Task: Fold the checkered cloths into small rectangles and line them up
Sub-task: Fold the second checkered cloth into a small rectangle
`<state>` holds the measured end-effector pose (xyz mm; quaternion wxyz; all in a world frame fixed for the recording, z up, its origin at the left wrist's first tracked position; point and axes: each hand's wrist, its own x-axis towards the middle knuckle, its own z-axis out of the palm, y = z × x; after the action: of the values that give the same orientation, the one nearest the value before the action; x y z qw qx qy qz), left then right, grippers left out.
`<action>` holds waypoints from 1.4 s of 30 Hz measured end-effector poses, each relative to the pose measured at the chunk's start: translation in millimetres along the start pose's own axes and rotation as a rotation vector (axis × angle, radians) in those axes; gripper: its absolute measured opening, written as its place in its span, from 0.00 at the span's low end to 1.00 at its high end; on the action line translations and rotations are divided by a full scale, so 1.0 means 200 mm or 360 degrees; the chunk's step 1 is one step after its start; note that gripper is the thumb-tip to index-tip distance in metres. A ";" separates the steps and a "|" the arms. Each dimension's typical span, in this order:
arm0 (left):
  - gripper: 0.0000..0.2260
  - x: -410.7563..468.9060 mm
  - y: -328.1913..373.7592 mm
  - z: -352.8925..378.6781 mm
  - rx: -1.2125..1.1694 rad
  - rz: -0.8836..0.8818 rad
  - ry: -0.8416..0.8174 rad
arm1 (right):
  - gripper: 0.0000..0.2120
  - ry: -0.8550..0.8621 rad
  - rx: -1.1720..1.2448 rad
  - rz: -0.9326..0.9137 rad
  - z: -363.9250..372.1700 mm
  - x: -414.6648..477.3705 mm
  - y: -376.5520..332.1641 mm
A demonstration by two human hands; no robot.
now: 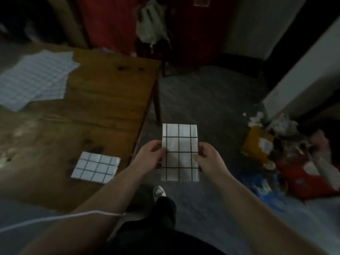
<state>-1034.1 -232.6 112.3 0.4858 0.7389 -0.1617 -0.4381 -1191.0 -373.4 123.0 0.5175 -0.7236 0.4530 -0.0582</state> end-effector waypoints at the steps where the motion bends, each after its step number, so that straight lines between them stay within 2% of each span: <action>1: 0.09 0.04 -0.01 -0.06 -0.0108 -0.0049 0.0066 | 0.10 -0.0070 -0.0026 -0.0034 0.04 0.09 -0.06; 4: 0.08 0.17 -0.02 -0.25 -0.0383 -0.0130 0.0238 | 0.09 -0.0294 -0.0087 -0.0098 0.20 0.33 -0.25; 10: 0.09 0.43 -0.09 -0.64 -0.0675 -0.0296 0.0520 | 0.09 -0.0601 -0.0269 -0.0163 0.61 0.79 -0.51; 16: 0.12 0.58 -0.26 -0.84 -0.0707 -0.0531 0.0741 | 0.09 -0.0857 -0.0502 -0.0156 0.94 1.11 -0.60; 21: 0.13 0.70 -0.33 -0.89 -0.0936 -0.0727 0.0918 | 0.08 -0.1009 -0.0611 -0.0055 1.14 1.36 -0.64; 32: 0.13 0.98 -0.27 -0.91 -0.1329 -0.0969 0.1402 | 0.09 -0.1490 -0.0865 -0.0174 1.40 1.78 -0.79; 35: 0.13 1.02 -0.22 -0.91 -0.1454 -0.0974 0.1500 | 0.11 -0.1641 -0.0910 -0.0145 1.43 1.85 -0.84; 38: 0.13 1.02 -0.19 -0.90 -0.1528 -0.1007 0.1475 | 0.18 -0.1760 -0.1053 -0.0143 1.45 1.90 -0.86; 42: 0.14 1.01 -0.20 -0.88 -0.1486 -0.1015 0.1523 | 0.23 -0.1805 -0.1318 -0.0309 1.44 1.92 -0.91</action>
<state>-785.5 -246.0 4.8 0.6159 0.5767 0.4935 -0.2111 -700.4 -437.7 -10.7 0.3483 -0.8168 0.0321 0.4589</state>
